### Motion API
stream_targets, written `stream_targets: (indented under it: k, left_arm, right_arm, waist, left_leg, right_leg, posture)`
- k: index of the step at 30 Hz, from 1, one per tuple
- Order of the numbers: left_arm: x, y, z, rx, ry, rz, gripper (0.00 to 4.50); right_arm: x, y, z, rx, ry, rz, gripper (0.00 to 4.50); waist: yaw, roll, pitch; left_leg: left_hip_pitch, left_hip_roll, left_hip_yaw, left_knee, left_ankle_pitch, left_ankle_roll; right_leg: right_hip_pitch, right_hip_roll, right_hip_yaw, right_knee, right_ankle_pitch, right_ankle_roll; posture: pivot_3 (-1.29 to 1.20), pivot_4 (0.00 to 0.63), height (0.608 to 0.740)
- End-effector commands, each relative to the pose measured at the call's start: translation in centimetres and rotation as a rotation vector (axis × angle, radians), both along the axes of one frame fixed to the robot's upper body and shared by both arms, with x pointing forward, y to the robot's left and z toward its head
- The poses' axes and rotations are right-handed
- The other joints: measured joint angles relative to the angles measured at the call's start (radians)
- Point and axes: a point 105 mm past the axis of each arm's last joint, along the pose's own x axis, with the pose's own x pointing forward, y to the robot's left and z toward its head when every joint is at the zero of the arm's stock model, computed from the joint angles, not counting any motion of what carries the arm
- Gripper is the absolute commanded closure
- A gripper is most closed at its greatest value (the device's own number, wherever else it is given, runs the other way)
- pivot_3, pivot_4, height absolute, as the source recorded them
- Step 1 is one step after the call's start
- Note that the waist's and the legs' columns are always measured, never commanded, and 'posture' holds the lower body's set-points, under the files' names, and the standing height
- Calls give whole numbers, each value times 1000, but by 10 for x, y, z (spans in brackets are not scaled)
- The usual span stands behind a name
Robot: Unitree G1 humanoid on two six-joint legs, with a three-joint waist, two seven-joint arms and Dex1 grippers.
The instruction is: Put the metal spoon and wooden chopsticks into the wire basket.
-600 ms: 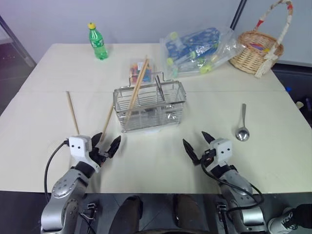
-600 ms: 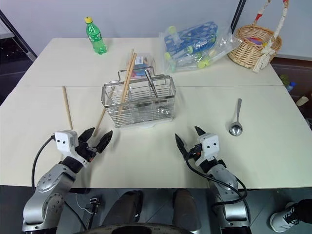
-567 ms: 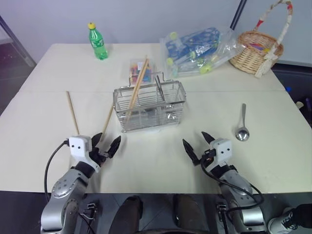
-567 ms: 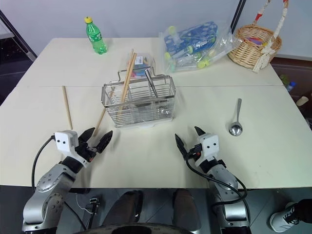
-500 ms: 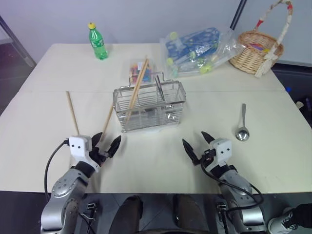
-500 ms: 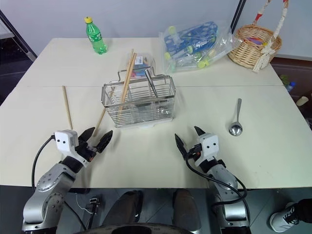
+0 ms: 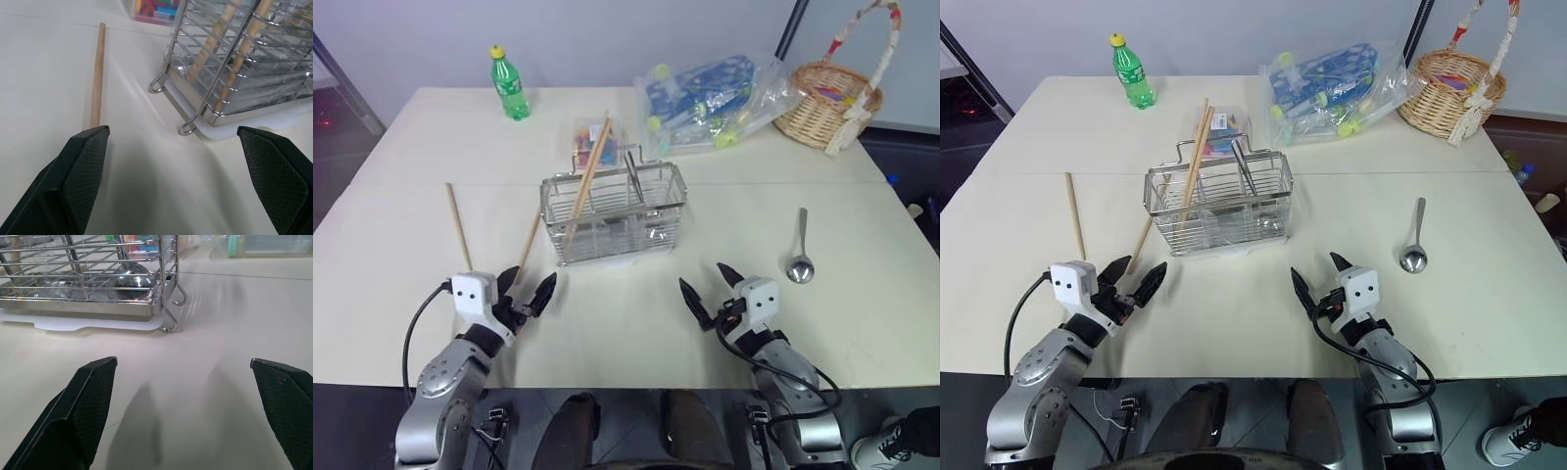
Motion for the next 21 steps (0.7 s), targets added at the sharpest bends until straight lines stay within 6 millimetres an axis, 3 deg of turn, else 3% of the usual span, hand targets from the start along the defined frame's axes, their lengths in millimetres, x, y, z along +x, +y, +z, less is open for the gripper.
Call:
stream_targets:
  k: [1,14,21]
  left_arm:
    - [-1,-1,12,-2,-50,-6,115]
    - [-3,1,8,6,-40,-17,115]
    - [-4,-1,26,51,-83,-101,115]
  right_arm:
    - [0,1,8,3,-38,4,0]
    - [2,0,9,0,-39,-2,0]
    - [5,-4,12,-13,-46,-15,0]
  waist:
    - [0,0,0]
    - [0,0,0]
    - [0,0,0]
  left_leg:
    - [0,0,0,0,0,0]
    - [0,0,0,0,0,0]
    - [0,0,0,0,0,0]
  right_leg:
    - [0,0,0,0,0,0]
    - [0,0,0,0,0,0]
    - [0,0,0,0,0,0]
  posture:
    - [0,150,740]
    - [0,150,740]
    - [0,150,740]
